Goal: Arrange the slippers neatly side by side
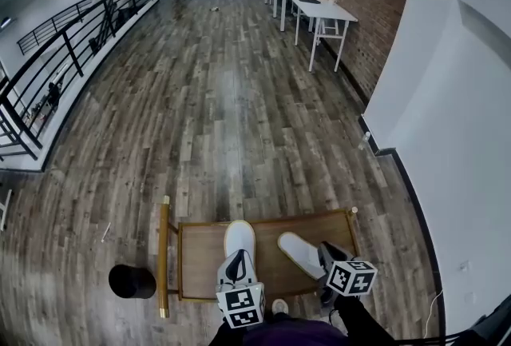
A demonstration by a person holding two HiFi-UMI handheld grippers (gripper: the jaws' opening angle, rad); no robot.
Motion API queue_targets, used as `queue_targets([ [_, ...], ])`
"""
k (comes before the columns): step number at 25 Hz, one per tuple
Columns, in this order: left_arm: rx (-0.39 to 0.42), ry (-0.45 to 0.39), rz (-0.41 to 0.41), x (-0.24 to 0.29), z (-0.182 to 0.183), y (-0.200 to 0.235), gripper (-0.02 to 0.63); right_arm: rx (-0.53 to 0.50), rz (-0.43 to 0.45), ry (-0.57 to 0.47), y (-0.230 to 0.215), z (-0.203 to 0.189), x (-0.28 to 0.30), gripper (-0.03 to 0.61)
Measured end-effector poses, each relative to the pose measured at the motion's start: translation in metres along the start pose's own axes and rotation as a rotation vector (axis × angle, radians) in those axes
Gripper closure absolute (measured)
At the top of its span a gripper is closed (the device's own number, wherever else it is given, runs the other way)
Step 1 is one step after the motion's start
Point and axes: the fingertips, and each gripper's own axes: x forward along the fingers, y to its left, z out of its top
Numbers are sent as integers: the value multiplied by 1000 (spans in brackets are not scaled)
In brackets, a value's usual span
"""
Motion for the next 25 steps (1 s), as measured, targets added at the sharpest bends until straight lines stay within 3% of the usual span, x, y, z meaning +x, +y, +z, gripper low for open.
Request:
queue_targets([
  [6, 15, 22, -25, 5, -8, -8, 623, 24, -38, 82, -19, -16, -2, 578],
  [10, 75, 42, -120, 14, -14, -33, 623, 18, -55, 71, -21, -16, -5, 578],
  [15, 240, 75, -405, 27, -38, -100, 623, -5, -91, 22, -27, -3, -24, 578],
  [18, 268, 92, -623, 33, -54, -148, 623, -6, -96, 3, -34, 1, -33, 578],
  [21, 325, 159, -762, 40, -79, -179, 623, 5, -104, -8, -37, 1, -41, 578],
  [23, 425, 213, -827, 43, -98, -191, 614, 26, -100, -14, -36, 2, -46, 578],
  [25, 570, 251, -891, 43, -117, -202, 564, 46, -97, -27, -37, 6, -50, 578],
])
